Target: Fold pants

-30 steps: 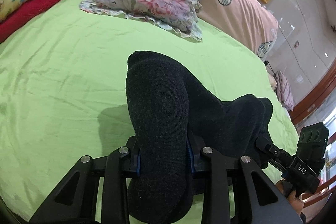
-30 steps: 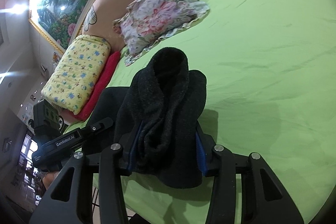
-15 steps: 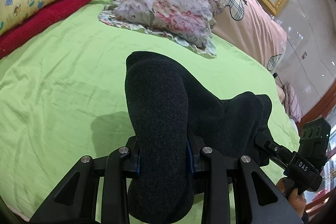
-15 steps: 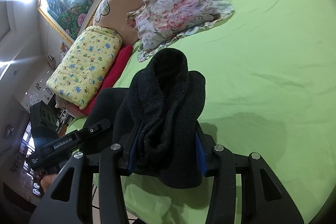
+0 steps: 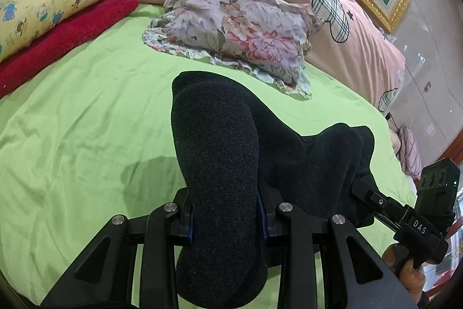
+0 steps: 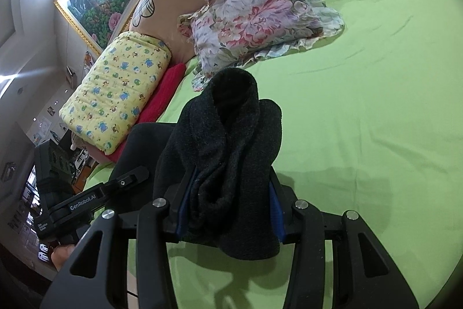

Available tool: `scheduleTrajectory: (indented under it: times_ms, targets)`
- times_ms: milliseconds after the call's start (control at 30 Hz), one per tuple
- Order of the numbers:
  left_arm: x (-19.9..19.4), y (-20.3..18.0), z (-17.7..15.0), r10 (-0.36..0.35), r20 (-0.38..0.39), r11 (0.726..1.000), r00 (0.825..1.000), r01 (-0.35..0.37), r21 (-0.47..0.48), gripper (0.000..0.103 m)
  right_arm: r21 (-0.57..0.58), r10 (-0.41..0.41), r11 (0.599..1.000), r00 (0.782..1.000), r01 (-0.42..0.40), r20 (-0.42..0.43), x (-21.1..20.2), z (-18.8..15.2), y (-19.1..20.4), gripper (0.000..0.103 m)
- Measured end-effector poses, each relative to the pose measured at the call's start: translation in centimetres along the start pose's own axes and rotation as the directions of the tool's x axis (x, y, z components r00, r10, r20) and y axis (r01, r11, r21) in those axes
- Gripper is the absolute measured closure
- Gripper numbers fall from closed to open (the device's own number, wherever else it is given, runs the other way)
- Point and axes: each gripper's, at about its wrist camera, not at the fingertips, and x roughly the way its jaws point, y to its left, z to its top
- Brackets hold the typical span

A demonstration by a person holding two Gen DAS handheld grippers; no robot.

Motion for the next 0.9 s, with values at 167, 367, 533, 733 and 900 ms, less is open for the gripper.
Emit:
scheduleTrajectory:
  times_ms: [167, 367, 533, 733, 900]
  targets:
    - [1.2, -0.2, 1.4, 0.009, 0.006, 1.0, 1.0, -0.009, -0.004, 0.072, 0.002, -0.008, 1.0, 1.0, 0.008, 0.003, 1.2, 1.6, -0.2, 0.057]
    - [2.9, 0.0, 2.6, 0.025, 0.002, 1.0, 1.0, -0.025, -0.011, 0.072, -0.001, -0.016, 1.0, 1.0, 0.016, -0.009, 2.8, 3.1, -0.9, 0.057]
    - [4.1, 0.1, 3.4, 0.039, -0.001, 0.999, 0.999, -0.039, -0.004, 0.072, -0.011, -0.021, 1.0, 1.0, 0.021, -0.018, 4.0, 3.9, -1.2, 0.056]
    - [5.1, 0.0, 4.4, 0.047, 0.004, 0.999, 0.999, -0.047, -0.001, 0.072, -0.016, -0.025, 1.0, 1.0, 0.025, -0.017, 5.1, 4.9, -1.5, 0.056]
    - [6.1, 0.1, 4.8, 0.052, -0.002, 0.999, 0.999, -0.052, -0.005, 0.072, -0.019, -0.036, 0.999, 0.999, 0.035, -0.021, 5.9, 5.5, -2.0, 0.056]
